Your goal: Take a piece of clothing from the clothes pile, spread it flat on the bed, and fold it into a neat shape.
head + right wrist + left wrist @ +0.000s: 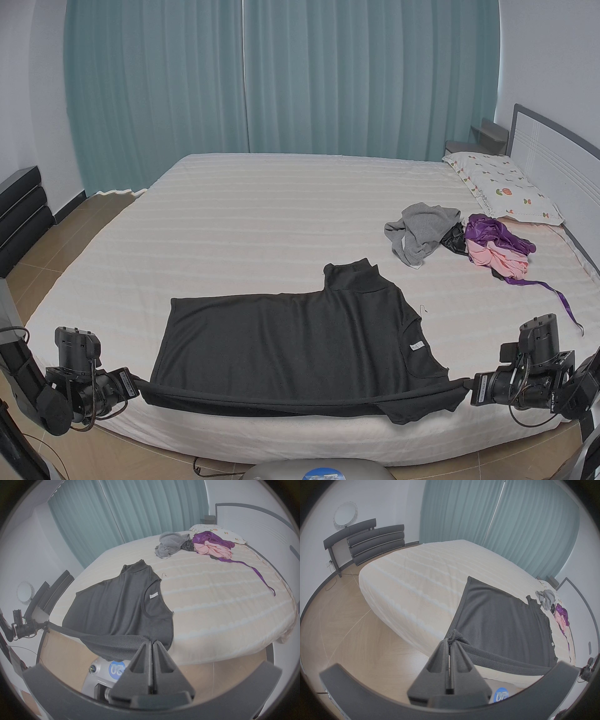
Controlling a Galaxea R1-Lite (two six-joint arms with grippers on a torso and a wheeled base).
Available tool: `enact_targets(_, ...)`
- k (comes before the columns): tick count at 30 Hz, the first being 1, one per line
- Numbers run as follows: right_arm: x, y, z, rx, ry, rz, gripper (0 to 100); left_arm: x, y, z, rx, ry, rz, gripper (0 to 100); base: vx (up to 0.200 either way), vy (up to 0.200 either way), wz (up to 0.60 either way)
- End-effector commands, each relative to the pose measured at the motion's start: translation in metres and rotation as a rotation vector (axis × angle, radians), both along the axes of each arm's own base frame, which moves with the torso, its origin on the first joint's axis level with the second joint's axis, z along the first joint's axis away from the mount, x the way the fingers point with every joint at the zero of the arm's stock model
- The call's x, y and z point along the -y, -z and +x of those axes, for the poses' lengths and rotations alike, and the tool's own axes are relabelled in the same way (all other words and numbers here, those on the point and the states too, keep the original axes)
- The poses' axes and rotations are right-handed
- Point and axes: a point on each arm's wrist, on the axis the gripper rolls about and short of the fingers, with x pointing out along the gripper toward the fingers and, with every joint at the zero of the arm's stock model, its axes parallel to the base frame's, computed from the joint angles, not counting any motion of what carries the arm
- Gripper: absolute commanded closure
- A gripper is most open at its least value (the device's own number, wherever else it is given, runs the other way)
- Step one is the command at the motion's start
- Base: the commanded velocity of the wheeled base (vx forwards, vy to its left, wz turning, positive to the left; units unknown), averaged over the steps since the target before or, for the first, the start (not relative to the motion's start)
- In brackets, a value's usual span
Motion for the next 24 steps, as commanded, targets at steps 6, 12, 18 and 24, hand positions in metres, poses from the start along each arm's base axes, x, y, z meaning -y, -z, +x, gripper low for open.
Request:
enact_targets(6,-0.004,0.002,0.017,0.007,0.006,0.004,100,0.0,-0.001,0.006,0.01,0.0,-0.001,100,0.0,0.0,0.0)
enact_targets(12,-0.007,-0.002,0.025,0.028,0.033,0.036,100,0.0,-0.001,0.009,0.015,-0.001,0.0,100,0.0,0.0,0.0)
enact_targets(18,-0.007,-0.003,0.022,0.029,0.035,0.042,100,0.0,-0.001,0.008,0.012,0.004,0.005,100,0.0,0.0,0.0)
enact_targets(24,-0.008,-0.005,0.026,0.043,0.037,0.044,100,0.002,0.005,0.01,-0.015,0.011,0.007,100,0.0,0.0,0.0)
